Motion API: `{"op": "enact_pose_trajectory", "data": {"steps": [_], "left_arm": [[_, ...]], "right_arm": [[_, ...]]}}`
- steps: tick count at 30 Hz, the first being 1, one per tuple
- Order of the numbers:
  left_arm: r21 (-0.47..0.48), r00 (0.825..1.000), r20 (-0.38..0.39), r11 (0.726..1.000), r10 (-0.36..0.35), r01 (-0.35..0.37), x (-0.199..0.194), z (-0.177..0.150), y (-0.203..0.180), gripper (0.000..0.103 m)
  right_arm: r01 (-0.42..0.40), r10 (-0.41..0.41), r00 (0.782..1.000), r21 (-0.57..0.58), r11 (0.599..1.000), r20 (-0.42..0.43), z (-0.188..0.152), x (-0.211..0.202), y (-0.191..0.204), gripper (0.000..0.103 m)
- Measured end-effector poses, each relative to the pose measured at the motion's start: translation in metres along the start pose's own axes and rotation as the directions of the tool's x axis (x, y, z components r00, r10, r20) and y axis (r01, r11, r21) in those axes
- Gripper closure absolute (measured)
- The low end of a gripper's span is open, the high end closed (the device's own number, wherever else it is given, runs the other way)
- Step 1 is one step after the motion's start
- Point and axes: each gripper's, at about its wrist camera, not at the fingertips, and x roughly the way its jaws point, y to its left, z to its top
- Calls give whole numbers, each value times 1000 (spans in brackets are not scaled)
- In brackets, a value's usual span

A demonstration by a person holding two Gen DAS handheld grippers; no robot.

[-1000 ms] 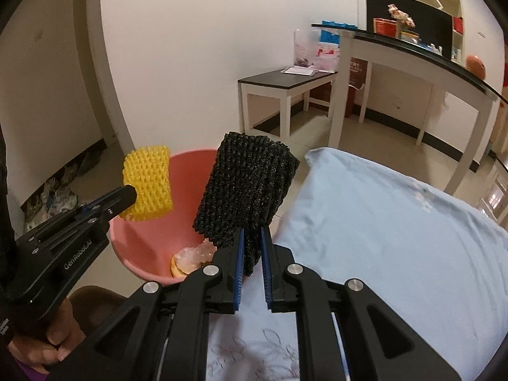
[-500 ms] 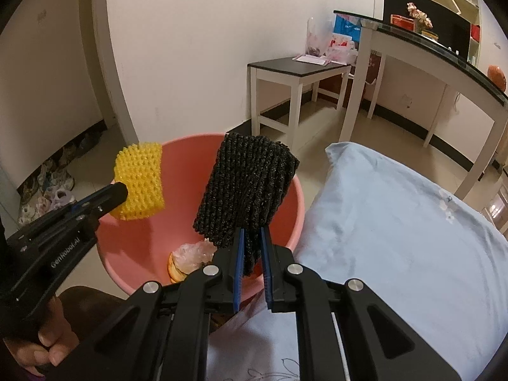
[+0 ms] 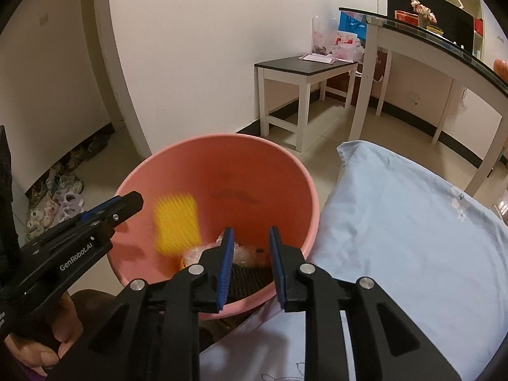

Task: Collect trash
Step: 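Open both tools to drop the foam net and mesh pad into the bucket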

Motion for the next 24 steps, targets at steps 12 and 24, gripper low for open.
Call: {"op": "enact_pose_trajectory", "data": {"steps": [12,24], "left_arm": [[53,1000,10,998,-16,16,-19,-4,-22,72],[136,999,25,990,-38,34,-41,-12,-55,72]], "right_arm": [[-20,19,1000,53,998,23,-10,-23,-11,62],[-16,11,999,100,995,48,-27,-57,-32,62]]}}
